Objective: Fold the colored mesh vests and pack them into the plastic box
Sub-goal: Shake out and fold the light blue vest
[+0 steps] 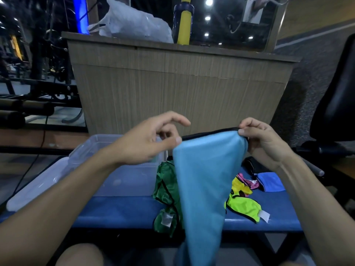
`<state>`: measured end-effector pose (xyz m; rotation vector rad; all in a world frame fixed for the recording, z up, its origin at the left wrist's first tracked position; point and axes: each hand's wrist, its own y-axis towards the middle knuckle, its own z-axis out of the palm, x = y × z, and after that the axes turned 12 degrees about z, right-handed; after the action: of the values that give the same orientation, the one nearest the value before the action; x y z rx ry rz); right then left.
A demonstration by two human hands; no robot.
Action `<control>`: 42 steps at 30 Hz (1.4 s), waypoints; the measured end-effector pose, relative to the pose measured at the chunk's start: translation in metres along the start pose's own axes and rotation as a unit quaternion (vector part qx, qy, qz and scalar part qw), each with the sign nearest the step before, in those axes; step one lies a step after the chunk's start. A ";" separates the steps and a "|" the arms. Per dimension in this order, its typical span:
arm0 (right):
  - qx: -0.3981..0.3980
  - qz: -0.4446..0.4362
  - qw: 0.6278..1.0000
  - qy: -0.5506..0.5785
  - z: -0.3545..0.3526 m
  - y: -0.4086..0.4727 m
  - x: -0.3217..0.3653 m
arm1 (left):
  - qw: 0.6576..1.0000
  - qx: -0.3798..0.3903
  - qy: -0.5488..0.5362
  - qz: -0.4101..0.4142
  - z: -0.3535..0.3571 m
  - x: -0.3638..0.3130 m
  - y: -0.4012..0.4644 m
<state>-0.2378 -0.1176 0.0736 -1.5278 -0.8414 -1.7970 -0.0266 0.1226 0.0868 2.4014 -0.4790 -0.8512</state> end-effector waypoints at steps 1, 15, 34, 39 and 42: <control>-0.005 0.009 1.000 -0.010 0.000 0.001 -0.001 | 1.000 -0.012 -0.002 0.016 -0.004 -0.003 0.004; 0.021 -0.025 0.989 -0.144 -0.001 -0.012 0.015 | 0.855 0.183 0.483 -0.052 -0.008 0.014 0.043; 0.005 0.081 0.952 -0.294 -0.054 -0.034 -0.020 | 0.992 0.040 0.118 0.024 0.033 -0.012 0.074; 0.035 0.202 0.926 -0.316 -0.106 -0.077 -0.012 | 0.991 0.125 -0.041 0.032 0.090 -0.010 0.080; -0.036 0.236 0.914 -0.328 -0.128 -0.090 0.025 | 0.986 0.090 -0.138 0.032 0.121 -0.010 0.087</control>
<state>-0.3882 -0.1667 0.0759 -2.2058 -0.6114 -0.9723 -0.1264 0.0139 0.0637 2.4225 -0.7666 -1.1631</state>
